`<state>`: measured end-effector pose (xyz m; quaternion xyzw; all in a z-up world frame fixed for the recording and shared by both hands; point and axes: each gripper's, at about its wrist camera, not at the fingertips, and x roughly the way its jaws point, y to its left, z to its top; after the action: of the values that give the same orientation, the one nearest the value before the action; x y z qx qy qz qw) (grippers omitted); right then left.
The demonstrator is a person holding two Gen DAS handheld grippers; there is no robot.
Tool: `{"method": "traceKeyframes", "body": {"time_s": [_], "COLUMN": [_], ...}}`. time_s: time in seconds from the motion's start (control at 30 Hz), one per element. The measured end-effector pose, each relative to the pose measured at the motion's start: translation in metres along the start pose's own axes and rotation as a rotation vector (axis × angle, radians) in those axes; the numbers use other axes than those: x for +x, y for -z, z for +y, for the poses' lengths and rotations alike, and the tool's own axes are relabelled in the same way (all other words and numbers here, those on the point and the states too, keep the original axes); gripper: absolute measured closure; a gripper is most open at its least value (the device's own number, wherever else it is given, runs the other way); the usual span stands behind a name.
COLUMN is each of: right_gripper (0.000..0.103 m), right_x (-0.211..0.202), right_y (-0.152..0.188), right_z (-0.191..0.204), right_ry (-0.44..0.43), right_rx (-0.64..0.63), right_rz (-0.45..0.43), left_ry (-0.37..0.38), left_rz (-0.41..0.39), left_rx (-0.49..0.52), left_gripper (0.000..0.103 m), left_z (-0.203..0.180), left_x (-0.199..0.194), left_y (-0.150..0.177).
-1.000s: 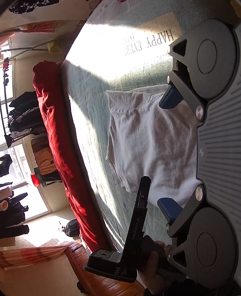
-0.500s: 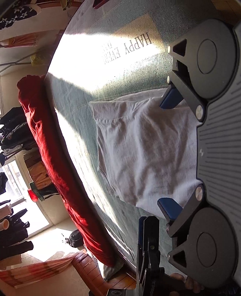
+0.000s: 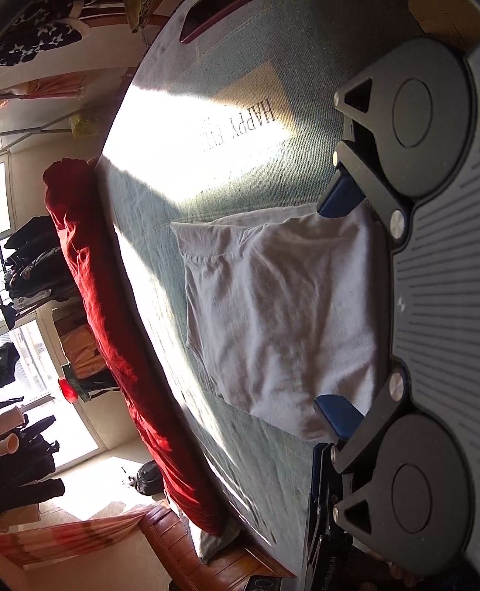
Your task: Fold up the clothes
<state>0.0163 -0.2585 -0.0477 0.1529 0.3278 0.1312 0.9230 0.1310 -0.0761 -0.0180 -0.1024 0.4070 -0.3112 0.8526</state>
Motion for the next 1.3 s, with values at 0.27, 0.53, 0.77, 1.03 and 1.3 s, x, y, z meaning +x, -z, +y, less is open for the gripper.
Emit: {"method": "traceKeyframes", "body": {"time_s": [0.27,0.53,0.77,1.03,1.3], "right_gripper": [0.000,0.000,0.000,0.000,0.000], "right_x": [0.014,0.001,-0.016,-0.022,-0.024], "right_y": [0.019,0.007,0.010,0.012,0.014], "right_z": [0.004,0.015,-0.005,-0.018,-0.019], "right_ry": [-0.017,-0.024,0.029,0.046,0.050], "right_rx": [-0.011,-0.055,-0.012,0.032,0.031], "right_rz": [0.095,0.034,0.002,-0.018,-0.021], "left_ry": [-0.099,-0.151,-0.361,-0.418,-0.442], "left_rz": [-0.040,-0.052,0.015,0.054,0.084], "left_rx": [-0.031,0.128,0.681,0.926,1.088], "left_gripper": [0.025,0.027,0.037,0.037,0.033], "left_z": [0.008,-0.005,-0.051,-0.072,-0.078], "left_x": [-0.013,-0.015,0.000,0.023,0.027], "left_y": [0.003,0.011,0.049,0.065,0.063]}}
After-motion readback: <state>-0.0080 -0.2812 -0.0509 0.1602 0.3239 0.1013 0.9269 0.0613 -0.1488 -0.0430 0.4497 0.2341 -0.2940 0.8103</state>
